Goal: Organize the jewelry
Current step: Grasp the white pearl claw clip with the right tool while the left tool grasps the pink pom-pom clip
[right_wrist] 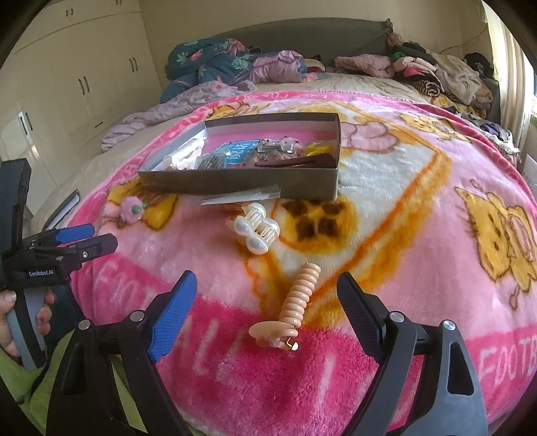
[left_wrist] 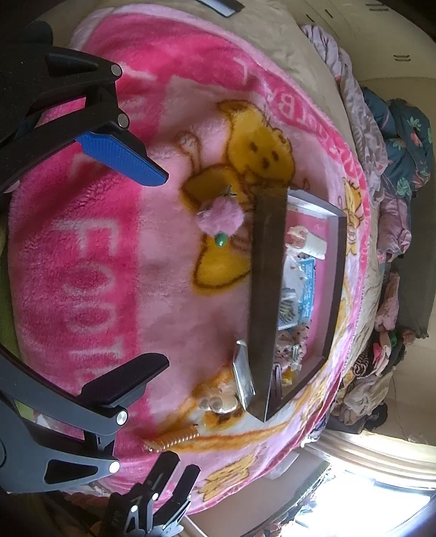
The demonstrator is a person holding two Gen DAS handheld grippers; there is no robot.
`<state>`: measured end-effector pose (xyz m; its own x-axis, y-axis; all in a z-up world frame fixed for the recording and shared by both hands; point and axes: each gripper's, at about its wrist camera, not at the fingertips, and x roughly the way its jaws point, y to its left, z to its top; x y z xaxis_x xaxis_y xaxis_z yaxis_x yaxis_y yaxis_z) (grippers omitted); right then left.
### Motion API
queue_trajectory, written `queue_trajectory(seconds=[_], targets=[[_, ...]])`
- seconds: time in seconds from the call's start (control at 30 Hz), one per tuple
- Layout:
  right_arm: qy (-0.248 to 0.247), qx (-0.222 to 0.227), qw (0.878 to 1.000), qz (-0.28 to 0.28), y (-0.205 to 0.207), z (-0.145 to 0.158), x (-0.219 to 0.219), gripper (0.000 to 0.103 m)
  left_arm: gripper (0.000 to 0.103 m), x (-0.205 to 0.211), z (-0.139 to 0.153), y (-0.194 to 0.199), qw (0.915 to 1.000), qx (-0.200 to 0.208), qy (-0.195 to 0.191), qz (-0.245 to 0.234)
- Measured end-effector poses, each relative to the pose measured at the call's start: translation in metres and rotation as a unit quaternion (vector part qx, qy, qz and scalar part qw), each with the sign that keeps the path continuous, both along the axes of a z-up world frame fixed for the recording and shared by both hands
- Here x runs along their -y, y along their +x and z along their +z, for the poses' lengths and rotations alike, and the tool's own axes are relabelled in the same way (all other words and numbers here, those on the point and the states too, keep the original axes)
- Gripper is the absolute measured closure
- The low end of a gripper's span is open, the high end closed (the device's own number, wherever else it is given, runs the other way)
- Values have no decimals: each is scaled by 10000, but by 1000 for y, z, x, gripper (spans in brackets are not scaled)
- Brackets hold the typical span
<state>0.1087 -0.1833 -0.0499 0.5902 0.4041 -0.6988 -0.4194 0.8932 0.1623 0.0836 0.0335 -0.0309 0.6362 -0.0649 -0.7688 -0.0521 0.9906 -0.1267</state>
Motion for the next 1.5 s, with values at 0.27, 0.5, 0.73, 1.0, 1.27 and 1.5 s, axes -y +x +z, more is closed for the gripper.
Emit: queue_trajectory(seconds=[0.27, 0.5, 0.73, 1.0, 1.27, 1.5], targets=[[-135, 77, 9995, 262, 16, -4, -17, 20, 12, -17, -9, 5, 9996, -60, -10, 266], [-313, 30, 9987, 392, 42, -14, -33, 24, 12, -32, -12, 14, 9990, -62, -33, 431], [-549, -59, 9967, 600, 62, -25, -51, 32, 12, -44, -17, 27, 9983, -122, -61, 572], [-675, -117, 9950, 730, 70, -33, -63, 53, 12, -46, -19, 38, 9983, -161, 1, 561], [-586, -167, 9953, 753, 65, -32, -60, 61, 24, -40, -18, 52, 9990, -183, 53, 392], [-459, -272, 9946, 885, 53, -30, -59, 61, 48, -30, -23, 61, 9993, -273, 125, 241]])
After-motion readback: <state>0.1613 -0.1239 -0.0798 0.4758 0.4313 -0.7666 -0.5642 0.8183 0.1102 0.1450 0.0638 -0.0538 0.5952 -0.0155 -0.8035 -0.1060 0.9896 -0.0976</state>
